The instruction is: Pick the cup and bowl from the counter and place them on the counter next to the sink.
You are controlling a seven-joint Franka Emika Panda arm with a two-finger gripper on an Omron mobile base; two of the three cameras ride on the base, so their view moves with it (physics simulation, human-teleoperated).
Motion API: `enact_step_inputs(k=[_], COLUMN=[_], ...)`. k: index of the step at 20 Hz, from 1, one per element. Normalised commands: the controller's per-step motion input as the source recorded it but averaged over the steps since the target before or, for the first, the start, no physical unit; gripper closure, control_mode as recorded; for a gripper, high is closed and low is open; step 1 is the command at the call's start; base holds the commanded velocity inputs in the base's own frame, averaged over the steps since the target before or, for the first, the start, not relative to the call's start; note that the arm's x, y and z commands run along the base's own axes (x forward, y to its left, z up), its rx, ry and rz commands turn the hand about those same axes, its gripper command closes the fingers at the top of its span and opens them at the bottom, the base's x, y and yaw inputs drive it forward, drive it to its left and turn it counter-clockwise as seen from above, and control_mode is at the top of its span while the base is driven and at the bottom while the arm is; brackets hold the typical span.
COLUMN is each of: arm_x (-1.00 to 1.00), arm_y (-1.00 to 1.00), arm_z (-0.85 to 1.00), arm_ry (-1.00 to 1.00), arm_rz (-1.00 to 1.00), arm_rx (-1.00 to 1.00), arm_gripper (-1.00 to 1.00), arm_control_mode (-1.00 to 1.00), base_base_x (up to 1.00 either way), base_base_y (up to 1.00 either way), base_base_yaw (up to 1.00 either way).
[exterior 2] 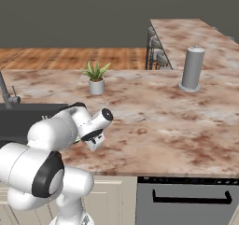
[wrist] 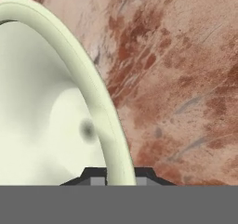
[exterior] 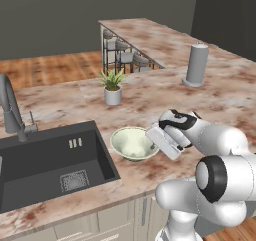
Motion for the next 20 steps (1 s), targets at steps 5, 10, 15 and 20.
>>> enact_step_inputs(k=[5, 10, 15, 20], arm_x=[0.0, 0.0, -0.01, -0.11], arm_y=[-0.01, 0.01, 0.0, -0.02], arm_z=[0.0, 0.0, 0.13, 0.57], arm_ry=[-0.01, 0.0, 0.0, -0.07], arm_rz=[0.0, 0.0, 0.0, 0.0], arm_rx=[0.02, 0.0, 0.0, -0.06], arm_gripper=[1.0, -1.0, -1.0, -1.0], arm_control_mode=[-1.0, -1.0, -1.0, -1.0], base_base_x=[0.0, 0.0, 0.0, 0.0], base_base_y=[0.0, 0.0, 0.0, 0.0], base_base_yaw=[0.0, 0.0, 0.0, 0.0])
